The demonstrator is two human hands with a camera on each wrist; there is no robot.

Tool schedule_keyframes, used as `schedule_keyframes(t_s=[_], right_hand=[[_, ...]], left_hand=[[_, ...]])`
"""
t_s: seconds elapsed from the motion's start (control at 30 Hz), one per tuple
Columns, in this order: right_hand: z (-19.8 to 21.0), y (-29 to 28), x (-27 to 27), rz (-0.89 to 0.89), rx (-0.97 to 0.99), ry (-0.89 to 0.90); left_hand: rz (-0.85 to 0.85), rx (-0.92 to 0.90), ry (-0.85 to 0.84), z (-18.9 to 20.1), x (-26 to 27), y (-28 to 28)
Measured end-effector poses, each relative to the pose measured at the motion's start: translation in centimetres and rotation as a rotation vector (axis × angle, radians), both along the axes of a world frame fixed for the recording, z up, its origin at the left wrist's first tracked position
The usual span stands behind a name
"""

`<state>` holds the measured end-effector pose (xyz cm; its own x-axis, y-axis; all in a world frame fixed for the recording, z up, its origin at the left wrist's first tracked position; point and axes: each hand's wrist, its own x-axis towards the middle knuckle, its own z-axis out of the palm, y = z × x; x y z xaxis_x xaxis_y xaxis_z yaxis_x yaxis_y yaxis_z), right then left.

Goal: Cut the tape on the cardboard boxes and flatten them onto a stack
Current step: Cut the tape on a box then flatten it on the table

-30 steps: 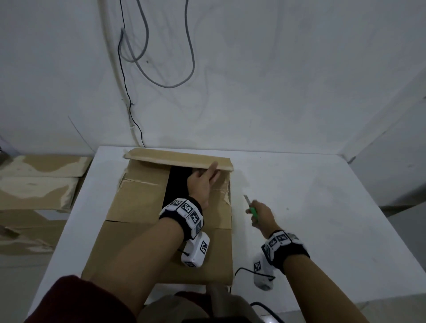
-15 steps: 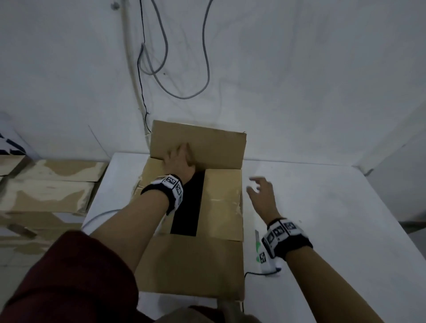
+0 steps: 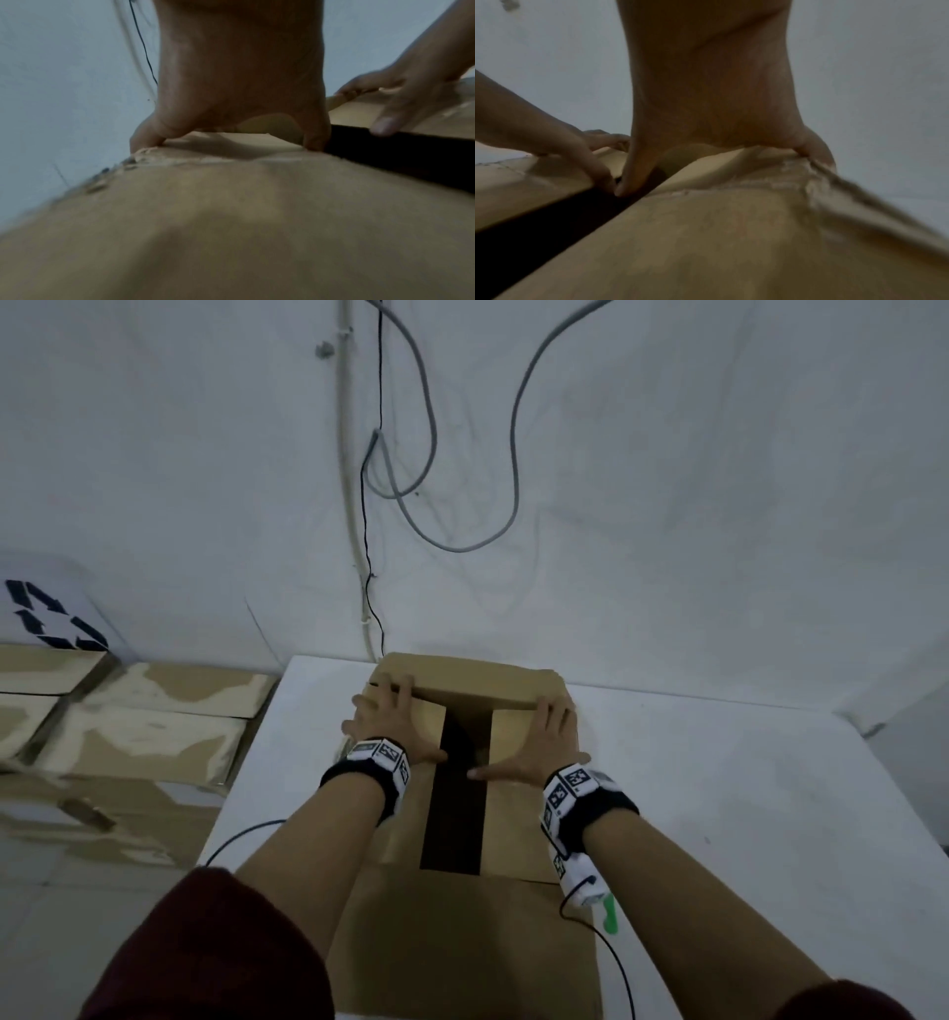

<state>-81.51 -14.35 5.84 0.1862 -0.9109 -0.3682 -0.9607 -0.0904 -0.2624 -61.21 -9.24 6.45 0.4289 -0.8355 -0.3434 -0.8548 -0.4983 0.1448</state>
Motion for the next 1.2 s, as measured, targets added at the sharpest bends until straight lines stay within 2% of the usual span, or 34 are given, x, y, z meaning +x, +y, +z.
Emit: schedule_keyframes(t_s=[0.07, 0.17, 0.23, 0.3, 0.37, 0.43, 0.5, 0.63, 0.7, 0.77, 0.83, 0.93, 1.0, 1.1, 1.2], right_hand=[[-0.4, 0.4, 0.3, -0.02, -0.012, 0.017], [0.3, 0.7, 0.1, -0.021, -0.036, -0.052], [1.3, 0.4, -1.0, -0.015, -0.024, -0.281], [3.2, 0.4, -2.7, -0.063, 0.045, -0.662], [4.9, 0.6, -5.2, -0.189, 0.105, -0.927], [6.0, 1.0, -8.4, -0.251, 0.137, -1.017], [6.3, 1.3, -12.4, -0.249, 0.077, -0.969], [4.1, 2.4, -18.0, -0.23, -0.062, -0.529], [2.3, 4.0, -17.8, -0.199, -0.128, -0.362], [1.1, 6.1, -15.8, -0.143, -0.243, -0.306], [0.6, 8.7, -13.1, -0.11, -0.247, -0.401], [0.0, 12.1, -9.7, -0.13, 0.02, -0.769], [-0.8, 12.7, -9.2, -0.144, 0.094, -0.848], [-1.0, 12.5, -9.7, -0.08, 0.05, -0.712], [-1.0, 13.2, -10.3, -0.026, 0.017, -0.505]], left_hand=[[-0.004, -0.029, 0.09, 0.3, 0.4, 0.1], [-0.005, -0.095, 0.369, 1.7, 2.2, 0.1], [0.066, -0.209, 0.684, 3.7, 3.4, 1.0], [0.137, -0.288, 0.936, 5.3, 4.5, 2.3], [0.177, -0.31, 1.009, 6.7, 6.0, 3.8], [0.185, -0.393, 0.938, 7.9, 7.9, 5.4], [0.149, -0.432, 0.712, 8.4, 10.0, 6.5], [0.075, -0.239, 0.227, 7.0, 13.0, 7.9], [0.05, -0.189, -0.034, 4.8, 12.7, 9.0], [0.01, -0.162, -0.166, 3.0, 11.0, 10.1], [0.061, -0.172, -0.066, 1.5, 8.5, 11.0], [0.147, -0.136, 0.269, -1.8, 5.9, 11.7], [0.172, -0.159, 0.475, -3.5, 5.4, 12.0], [0.214, -0.26, 0.662, -4.0, 5.4, 12.3], [0.206, -0.256, 0.701, -3.8, 5.8, 12.4]])
